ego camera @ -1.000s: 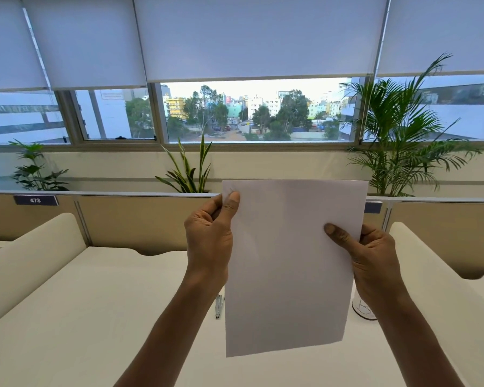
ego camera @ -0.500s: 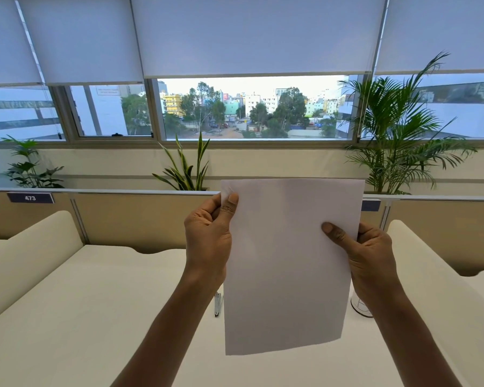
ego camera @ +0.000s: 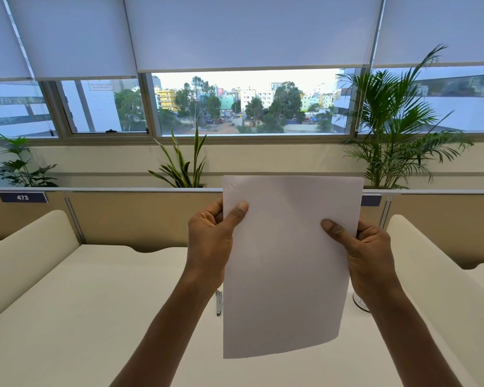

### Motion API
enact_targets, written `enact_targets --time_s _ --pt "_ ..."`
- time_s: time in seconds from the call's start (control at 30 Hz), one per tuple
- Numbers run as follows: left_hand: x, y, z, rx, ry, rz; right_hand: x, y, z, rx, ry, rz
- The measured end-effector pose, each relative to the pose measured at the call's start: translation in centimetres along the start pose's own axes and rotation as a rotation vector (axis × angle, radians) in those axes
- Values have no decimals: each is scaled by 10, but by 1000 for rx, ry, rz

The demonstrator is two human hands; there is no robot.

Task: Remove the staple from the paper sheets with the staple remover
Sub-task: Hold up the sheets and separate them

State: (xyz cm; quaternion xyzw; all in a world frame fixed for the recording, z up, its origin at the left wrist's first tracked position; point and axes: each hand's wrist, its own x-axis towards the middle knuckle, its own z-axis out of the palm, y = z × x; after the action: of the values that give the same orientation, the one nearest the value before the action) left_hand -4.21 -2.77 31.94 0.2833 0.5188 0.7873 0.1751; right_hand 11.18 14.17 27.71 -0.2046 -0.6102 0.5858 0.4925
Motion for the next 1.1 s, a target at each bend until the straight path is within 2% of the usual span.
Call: enact_targets --time_s 0.1,0.23,0.4,0.53,0.67,0.8,0.87,1.0,1.1 --pt "-2 -12 -5 75 -87 -118 3 2 1 -6 31 1" --pt "-3 -30 -10 140 -99 -170 6 14 9 -79 35 0" --pt "2 -53 -15 252 4 -121 -10 41 33 -667 123 -146" --pt "4 -76 -15 386 146 -66 -63 69 80 -869 -160 -208" --pt "1 -91 -11 419 262 -76 -103 105 120 -922 -289 -188" --pt "-5 -91 -11 369 368 -41 -109 115 133 -846 -207 -153" --pt "-9 -90 -16 340 348 -6 -106 119 133 -812 -189 -176" --pt "-4 -99 -50 107 163 32 -91 126 145 -1043 -137 -284" --pt "14 -127 -87 153 218 -56 -78 123 157 -1003 -109 -310"
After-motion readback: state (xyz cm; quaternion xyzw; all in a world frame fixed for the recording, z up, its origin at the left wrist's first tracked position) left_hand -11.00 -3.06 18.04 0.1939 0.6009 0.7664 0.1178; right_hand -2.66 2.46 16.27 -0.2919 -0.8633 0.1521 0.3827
